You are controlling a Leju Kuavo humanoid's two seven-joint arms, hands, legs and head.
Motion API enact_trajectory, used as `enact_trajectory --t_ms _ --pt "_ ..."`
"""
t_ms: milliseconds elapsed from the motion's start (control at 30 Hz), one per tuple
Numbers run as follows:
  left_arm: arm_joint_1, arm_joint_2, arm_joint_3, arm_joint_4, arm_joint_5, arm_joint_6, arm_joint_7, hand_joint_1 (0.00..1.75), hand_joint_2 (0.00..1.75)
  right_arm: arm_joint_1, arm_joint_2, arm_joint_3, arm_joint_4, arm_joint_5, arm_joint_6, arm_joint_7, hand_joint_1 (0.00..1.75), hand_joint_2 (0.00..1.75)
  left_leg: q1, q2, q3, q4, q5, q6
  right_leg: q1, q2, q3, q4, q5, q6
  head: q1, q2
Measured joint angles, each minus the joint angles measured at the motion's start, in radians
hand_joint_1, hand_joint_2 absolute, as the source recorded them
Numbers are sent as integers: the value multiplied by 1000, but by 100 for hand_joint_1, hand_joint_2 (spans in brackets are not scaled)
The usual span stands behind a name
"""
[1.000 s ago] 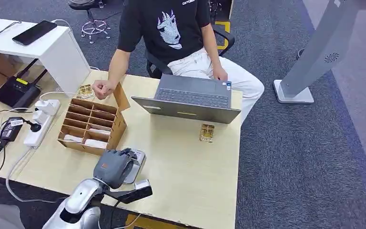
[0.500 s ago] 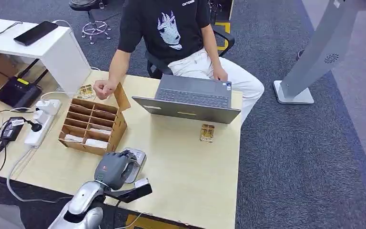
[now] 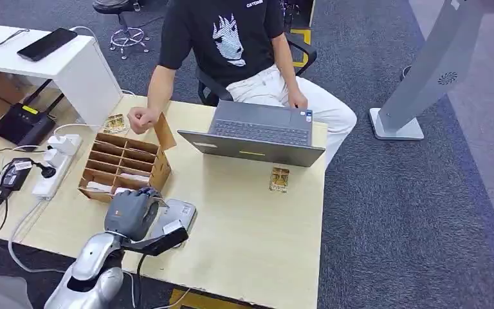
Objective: Pass the card to the sensor for recognition and then transmit it.
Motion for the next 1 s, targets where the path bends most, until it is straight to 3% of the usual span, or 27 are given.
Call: enact_trajectory --t_ms 267,433,733,867,1000 --pt "0 6 5 -34 3 1 -3 175 175 0 0 0 0 0 0 -1 0 175 0 0 0 0 0 0 0 0 0 0 0 0 0 0" --pt "-29 24 48 -95 93 19 -21 175 175 0 0 0 0 10 0 -6 0 175 0 0 0 0 0 0 0 0 -1 0 0 0 0 0" --pt "-263 105 151 -202 145 -57 -16 175 175 -1 0 0 0 36 8 -10 0 175 2 0 -1 0 2 -2 2 0 -1 1 1 -2 0 0" --pt "-366 144 161 -205 105 -49 29 175 175 -1 0 1 0 60 10 -8 0 175 2 0 0 0 2 -2 2 0 -1 1 1 -2 0 0" --pt "-431 170 191 -196 104 -37 36 175 175 -1 0 1 0 66 9 1 0 175 2 0 0 0 2 -2 2 0 -1 1 1 -2 -1 0"
